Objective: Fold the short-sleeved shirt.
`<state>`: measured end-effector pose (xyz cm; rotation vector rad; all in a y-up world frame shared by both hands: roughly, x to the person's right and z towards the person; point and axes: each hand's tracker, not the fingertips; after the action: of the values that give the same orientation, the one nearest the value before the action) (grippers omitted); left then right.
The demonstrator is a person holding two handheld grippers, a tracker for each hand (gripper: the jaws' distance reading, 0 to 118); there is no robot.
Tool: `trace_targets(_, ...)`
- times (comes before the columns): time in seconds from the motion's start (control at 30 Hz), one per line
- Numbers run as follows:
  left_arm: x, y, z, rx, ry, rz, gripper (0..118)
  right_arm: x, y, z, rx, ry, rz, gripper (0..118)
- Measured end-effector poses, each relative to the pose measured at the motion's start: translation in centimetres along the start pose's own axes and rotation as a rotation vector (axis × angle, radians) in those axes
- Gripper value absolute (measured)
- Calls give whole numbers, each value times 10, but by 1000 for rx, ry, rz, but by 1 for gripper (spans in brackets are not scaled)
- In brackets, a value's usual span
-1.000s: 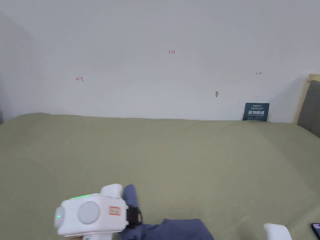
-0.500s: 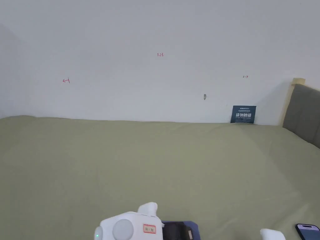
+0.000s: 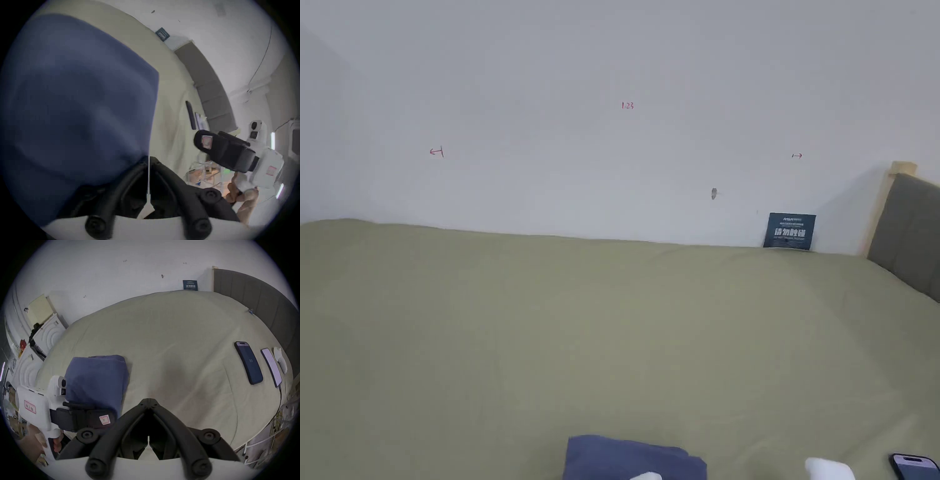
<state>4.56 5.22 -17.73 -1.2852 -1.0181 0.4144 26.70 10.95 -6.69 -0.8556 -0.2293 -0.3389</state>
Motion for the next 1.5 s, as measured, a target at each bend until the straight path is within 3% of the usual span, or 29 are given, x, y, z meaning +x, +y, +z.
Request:
trace_targets(0.07,10,0,18,12,10,-26,4,-6,8,1,-11,22,31,0)
trace_targets(0.17,21,6,76,94,-30,-190,4,-22,28,5,23,55,54,0)
trace_targets(0.27,11,23,141,190,-84,-216,4,-50,54,-5,-30,162,87,0)
trace_targets(0.33,-6,33,175,269,-36,-235,4,-71,66,-23,-105,195,109,0)
trace_targets(0.47,-60,51,213,294,63,-118,4,-100,65,-73,-269,250,155,0)
trace_targets(0.53,-86,53,219,277,68,-93,4,-100,52,-98,-351,160,158,0)
trace_targets(0.6,-104,50,216,315,51,-30,5,-93,41,-105,-309,175,131,0)
trace_targets(0.63,-113,49,214,298,-1,26,15,-88,41,-102,-275,216,91,0)
trace_targets(0.67,-122,49,211,283,-55,68,40,-85,41,-100,-281,215,76,0)
trace_targets(0.73,-132,50,198,246,-119,105,116,-82,43,-99,-290,224,78,0)
trace_targets(0.77,-133,53,188,203,-130,112,118,-82,43,-99,-292,224,80,0)
trace_targets(0.87,-134,57,159,135,-196,149,118,-83,43,-101,-289,221,97,0)
trace_targets(0.97,-134,59,126,140,-144,184,118,-81,40,-99,-279,233,94,0)
trace_targets(1.03,-130,58,122,222,-248,159,118,-76,40,-100,-272,255,74,0)
trace_targets(1.07,-126,64,115,177,-255,205,118,-74,39,-100,-270,267,63,0)
trace_targets(1.1,-127,67,106,134,-261,241,114,-72,39,-100,-268,274,58,0)
trace_targets(1.13,-125,69,100,85,-259,267,96,-71,38,-100,-266,280,56,0)
trace_targets(1.17,-117,70,96,80,-183,247,71,-71,38,-100,-262,280,59,0)
trace_targets(1.2,-112,69,92,99,-28,195,36,-71,37,-100,-256,280,59,0)
trace_targets(1.23,-112,69,91,105,24,151,33,-70,37,-99,-252,282,55,0)
trace_targets(1.3,-115,69,101,111,-99,180,32,-75,34,-97,-230,270,60,0)
trace_targets(1.33,-113,69,103,106,-65,162,32,-80,32,-96,-218,263,70,0)
trace_targets(1.5,-122,77,144,104,-47,93,32,-132,32,-78,-100,185,137,0)
